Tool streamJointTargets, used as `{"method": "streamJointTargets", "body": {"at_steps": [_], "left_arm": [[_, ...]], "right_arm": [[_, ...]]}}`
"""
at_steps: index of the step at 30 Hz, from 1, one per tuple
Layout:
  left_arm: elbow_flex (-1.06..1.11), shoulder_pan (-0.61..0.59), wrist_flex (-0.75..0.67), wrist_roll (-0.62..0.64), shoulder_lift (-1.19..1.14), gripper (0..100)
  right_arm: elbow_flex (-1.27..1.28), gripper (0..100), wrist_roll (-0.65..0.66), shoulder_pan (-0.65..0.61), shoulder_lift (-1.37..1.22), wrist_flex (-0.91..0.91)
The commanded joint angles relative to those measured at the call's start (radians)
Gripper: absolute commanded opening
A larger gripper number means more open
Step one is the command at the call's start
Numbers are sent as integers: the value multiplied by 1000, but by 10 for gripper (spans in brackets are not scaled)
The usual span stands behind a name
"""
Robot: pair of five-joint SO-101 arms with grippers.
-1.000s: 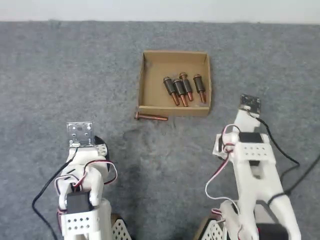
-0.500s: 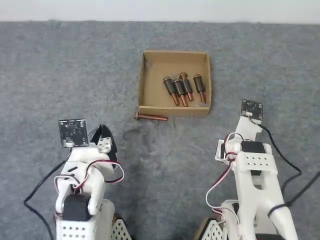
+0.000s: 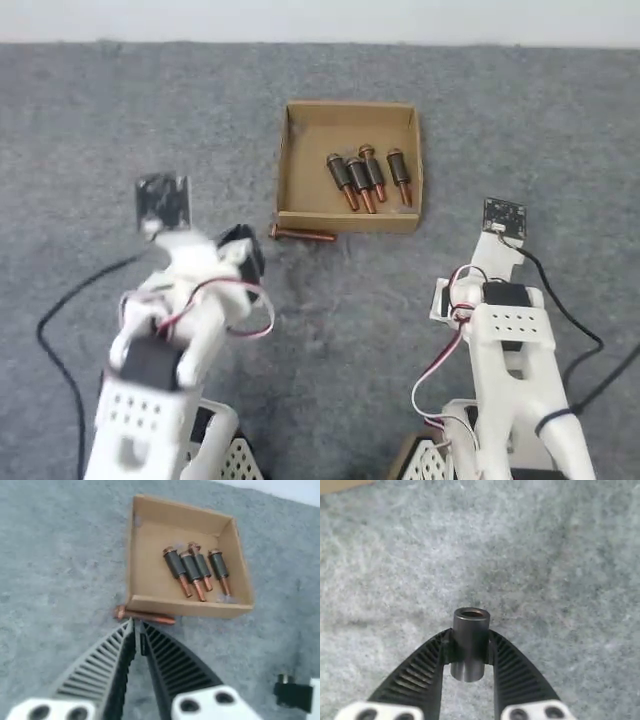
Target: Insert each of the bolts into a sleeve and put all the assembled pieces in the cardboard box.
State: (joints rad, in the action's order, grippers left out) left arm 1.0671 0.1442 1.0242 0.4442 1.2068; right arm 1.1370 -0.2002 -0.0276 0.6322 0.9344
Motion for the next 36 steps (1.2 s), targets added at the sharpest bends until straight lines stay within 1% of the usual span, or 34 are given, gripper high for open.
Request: {"method": "streamJointTargets", "body": {"at_steps": [1, 7, 9, 14, 16, 19, 22, 24, 28, 32, 36], "left_arm": [[-91, 38, -184, 110, -239, 12], [-91, 55, -388, 269, -500, 12], [-91, 51, -453, 315, -591, 12], [-96, 57, -614, 394, -818, 12], [-97, 58, -655, 414, -887, 12], [-117, 87, -641, 414, -944, 12], [-124, 141, -589, 411, -928, 12], [-124, 157, -598, 411, -918, 12], [-139, 126, -657, 411, -959, 12], [-220, 80, -657, 417, -1088, 12], [-306, 46, -629, 476, -1217, 12]], "right_arm": [[-8, 7, 15, 13, 50, -18], [-8, 7, 17, 12, 50, -18], [-6, 7, 38, 12, 50, -18], [-5, 7, 48, 8, 50, -15], [-5, 7, 48, 8, 50, -13], [-5, 7, 49, 8, 51, -13], [-5, 7, 49, 8, 51, -13], [-5, 7, 49, 7, 51, -12], [-5, 7, 49, 7, 51, -12], [-5, 7, 49, 5, 51, -12], [-5, 7, 51, 5, 51, -12]]}}
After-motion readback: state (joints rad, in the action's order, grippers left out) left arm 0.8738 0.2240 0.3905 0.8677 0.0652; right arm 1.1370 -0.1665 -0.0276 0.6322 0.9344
